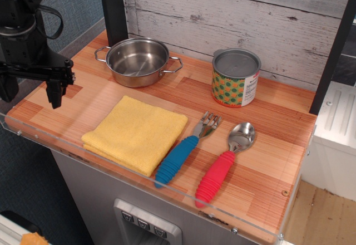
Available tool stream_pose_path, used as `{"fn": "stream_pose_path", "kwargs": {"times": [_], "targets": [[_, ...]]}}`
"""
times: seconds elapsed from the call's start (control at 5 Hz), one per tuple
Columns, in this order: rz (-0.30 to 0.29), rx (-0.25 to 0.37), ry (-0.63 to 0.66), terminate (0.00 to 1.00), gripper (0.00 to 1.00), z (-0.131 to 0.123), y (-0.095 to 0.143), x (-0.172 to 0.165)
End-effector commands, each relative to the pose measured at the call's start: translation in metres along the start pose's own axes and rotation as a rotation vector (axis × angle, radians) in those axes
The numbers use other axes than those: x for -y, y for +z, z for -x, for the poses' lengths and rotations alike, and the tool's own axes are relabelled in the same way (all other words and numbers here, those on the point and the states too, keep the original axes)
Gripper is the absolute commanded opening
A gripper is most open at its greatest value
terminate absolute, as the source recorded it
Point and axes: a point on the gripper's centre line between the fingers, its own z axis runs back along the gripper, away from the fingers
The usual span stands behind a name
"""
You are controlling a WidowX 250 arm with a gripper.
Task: Move the pan and place it on the yellow cloth
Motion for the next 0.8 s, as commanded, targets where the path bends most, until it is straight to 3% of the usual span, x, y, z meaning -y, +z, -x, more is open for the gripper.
{"fn": "stream_pose_path", "kwargs": {"times": [0.0, 0.4, 0.6], "targets": [[0.000, 0.000, 0.000, 0.00, 1.00, 0.000, 0.000, 0.000], [0.044, 0.007, 0.310, 0.00, 1.00, -0.028, 0.002, 0.012], [0.109, 0.015, 0.512, 0.00, 1.00, -0.048, 0.004, 0.015]]}}
